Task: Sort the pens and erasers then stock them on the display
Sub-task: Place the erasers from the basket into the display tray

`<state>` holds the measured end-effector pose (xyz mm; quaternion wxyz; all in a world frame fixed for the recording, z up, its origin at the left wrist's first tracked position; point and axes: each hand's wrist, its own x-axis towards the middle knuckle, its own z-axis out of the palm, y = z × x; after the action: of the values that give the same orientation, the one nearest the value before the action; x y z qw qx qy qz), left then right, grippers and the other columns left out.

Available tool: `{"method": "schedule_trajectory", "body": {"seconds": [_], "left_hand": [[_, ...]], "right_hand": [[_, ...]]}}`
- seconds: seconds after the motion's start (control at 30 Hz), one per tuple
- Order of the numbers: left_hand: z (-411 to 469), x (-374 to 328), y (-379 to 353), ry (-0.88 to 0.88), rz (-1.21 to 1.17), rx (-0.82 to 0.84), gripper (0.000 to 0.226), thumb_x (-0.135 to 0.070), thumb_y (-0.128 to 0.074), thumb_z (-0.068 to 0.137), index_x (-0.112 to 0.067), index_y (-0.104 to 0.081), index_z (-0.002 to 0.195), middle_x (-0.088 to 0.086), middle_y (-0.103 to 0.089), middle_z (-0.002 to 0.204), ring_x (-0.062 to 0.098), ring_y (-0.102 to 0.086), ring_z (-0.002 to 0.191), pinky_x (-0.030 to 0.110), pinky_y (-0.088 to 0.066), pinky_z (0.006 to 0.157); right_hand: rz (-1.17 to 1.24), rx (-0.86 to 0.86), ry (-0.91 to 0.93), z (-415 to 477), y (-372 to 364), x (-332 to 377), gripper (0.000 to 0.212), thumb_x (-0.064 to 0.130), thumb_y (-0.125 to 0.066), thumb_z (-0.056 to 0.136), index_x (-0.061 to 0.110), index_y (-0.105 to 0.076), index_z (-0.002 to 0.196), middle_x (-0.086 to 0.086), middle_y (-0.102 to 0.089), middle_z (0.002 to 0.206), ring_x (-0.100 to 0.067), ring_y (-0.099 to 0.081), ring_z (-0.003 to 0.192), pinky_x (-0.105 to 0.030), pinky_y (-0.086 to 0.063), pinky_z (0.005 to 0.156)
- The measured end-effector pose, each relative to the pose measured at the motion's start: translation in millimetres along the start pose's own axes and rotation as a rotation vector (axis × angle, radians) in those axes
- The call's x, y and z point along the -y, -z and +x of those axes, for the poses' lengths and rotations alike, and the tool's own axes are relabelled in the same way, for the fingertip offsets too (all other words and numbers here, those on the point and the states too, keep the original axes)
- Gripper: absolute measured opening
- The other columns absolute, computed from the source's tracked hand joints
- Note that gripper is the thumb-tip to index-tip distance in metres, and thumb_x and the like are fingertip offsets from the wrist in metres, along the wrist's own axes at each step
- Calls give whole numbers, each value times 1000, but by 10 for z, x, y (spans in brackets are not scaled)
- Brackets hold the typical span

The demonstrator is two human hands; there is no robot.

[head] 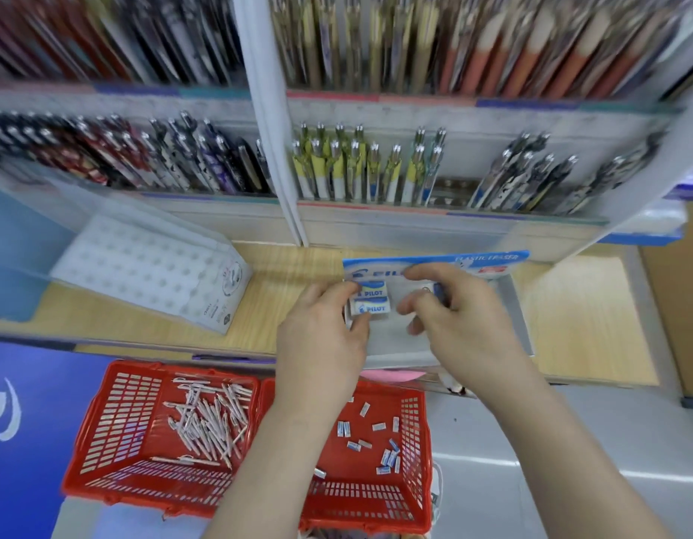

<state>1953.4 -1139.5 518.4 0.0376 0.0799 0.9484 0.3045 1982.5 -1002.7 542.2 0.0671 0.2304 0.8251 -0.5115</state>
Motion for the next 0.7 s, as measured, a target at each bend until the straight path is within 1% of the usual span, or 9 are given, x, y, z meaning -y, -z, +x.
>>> {"method": "schedule_trajectory", "body": {"seconds": [0.1,0.2,0.3,0.4,0.5,0.57,0.6,0.63,0.7], "left_hand": [[-105,-166,231,35,-134,-26,27,-24,-64,85,-31,-66,111,-12,-62,101,9,-61,83,35,-52,78],[-252,-445,587,77,-465,-2,26,-14,-59,88,-35,-68,101,-15,-67,99,1,-63,84,33,-54,78],[-436,-672,1006,81,-793,212,36,-5,-57,90,-33,-67,110,-5,-69,99,2,-67,85,25,-55,77],[-631,-835,1297,12,-936,426,46,-1,-63,85,-30,-62,120,2,-69,101,14,-67,76,33,-58,73],[-788,-961,1453,30,-922,379,53,11,-67,77,-29,-66,110,-7,-72,95,5,-68,78,28,-58,66],[-843,-972,1527,-9,-840,267,42,-3,-75,74,-34,-69,102,-13,-72,87,2,-67,77,19,-55,67],[-863,-965,1566,-32,-809,221,33,-15,-78,74,-34,-70,99,-13,-72,86,5,-67,78,20,-55,69],[-883,-956,1602,-49,-790,198,25,-28,-78,74,-33,-71,98,-9,-72,85,10,-68,76,24,-55,70],[-946,-968,1674,-50,-809,185,30,-43,-73,72,-23,-72,95,2,-73,80,13,-69,65,24,-54,60]], "right_hand": [[456,147,-147,-206,182,251,20,18,-49,99,21,-55,117,-1,-73,93,-17,-63,51,-18,-32,36],[564,247,-123,-432,332,480,19,23,-53,96,22,-57,114,-8,-73,92,-16,-53,44,-18,-29,36],[609,303,-93,-654,472,679,24,30,-58,90,20,-61,112,-19,-63,85,-14,-48,45,-18,-27,39],[635,404,-72,-910,492,844,29,37,-56,89,17,-59,109,-17,-67,83,-18,-48,50,-26,-23,52],[761,406,-121,-1138,497,978,32,37,-56,88,16,-59,111,-20,-66,82,-20,-46,57,-23,-25,51],[864,413,-163,-1265,544,1053,34,30,-54,89,13,-60,118,-20,-63,82,-19,-45,53,-15,-26,38],[913,427,-180,-1320,570,1080,34,28,-55,88,14,-61,119,-20,-60,83,-17,-46,53,-15,-26,34],[950,442,-190,-1370,588,1109,34,27,-55,88,16,-63,119,-17,-57,81,-15,-45,54,-15,-27,33],[1010,455,-217,-1465,588,1159,33,25,-57,87,16,-66,118,-8,-53,72,-13,-44,53,-16,-27,32]]}}
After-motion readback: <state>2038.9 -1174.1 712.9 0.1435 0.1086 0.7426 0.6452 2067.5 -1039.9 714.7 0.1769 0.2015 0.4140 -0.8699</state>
